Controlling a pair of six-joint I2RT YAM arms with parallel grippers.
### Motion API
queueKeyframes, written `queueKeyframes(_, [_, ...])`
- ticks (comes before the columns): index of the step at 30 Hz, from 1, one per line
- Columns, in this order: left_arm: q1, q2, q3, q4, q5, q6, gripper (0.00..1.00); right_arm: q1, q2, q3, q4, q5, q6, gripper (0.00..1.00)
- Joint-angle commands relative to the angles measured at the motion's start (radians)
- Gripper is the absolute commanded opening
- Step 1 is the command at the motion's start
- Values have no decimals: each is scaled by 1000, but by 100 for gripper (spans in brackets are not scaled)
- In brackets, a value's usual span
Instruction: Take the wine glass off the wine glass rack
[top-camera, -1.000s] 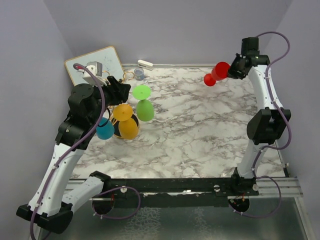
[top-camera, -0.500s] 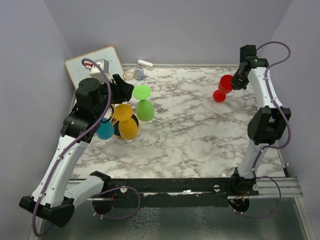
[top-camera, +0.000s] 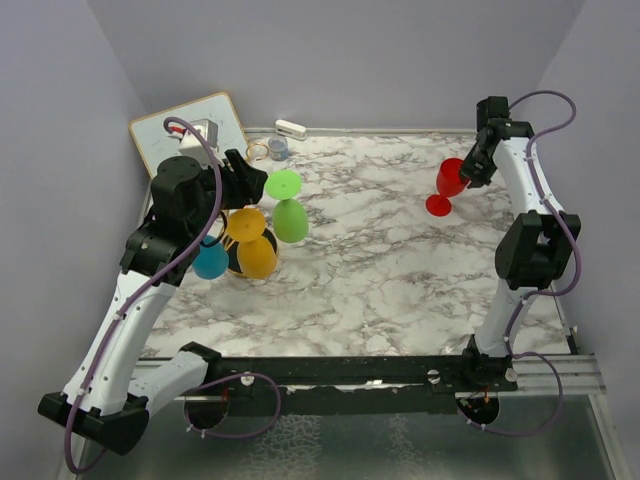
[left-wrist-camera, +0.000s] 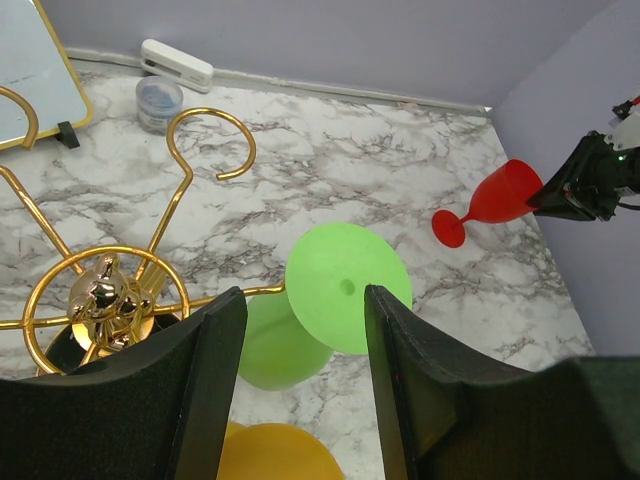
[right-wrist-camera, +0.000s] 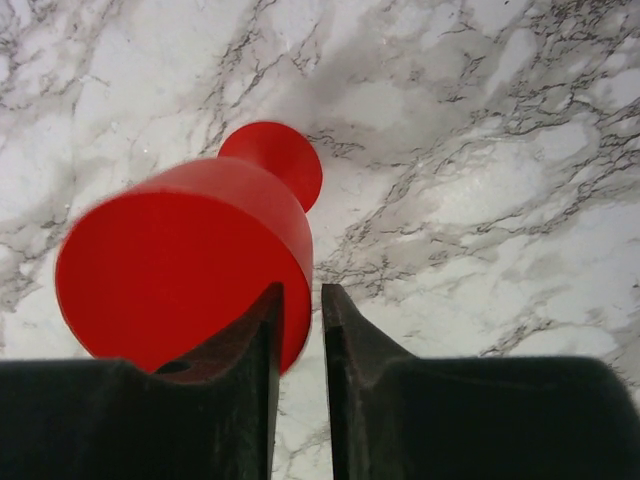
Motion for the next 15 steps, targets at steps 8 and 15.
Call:
queueKeyframes(8, [-3, -39, 26, -2, -26, -8, 54, 0, -171, -57, 72, -33, -26, 54])
queueKeyframes(15, [-3, -68, 0, -2, -55, -13, 54, 8, -341, -117, 143, -206, -74, 63])
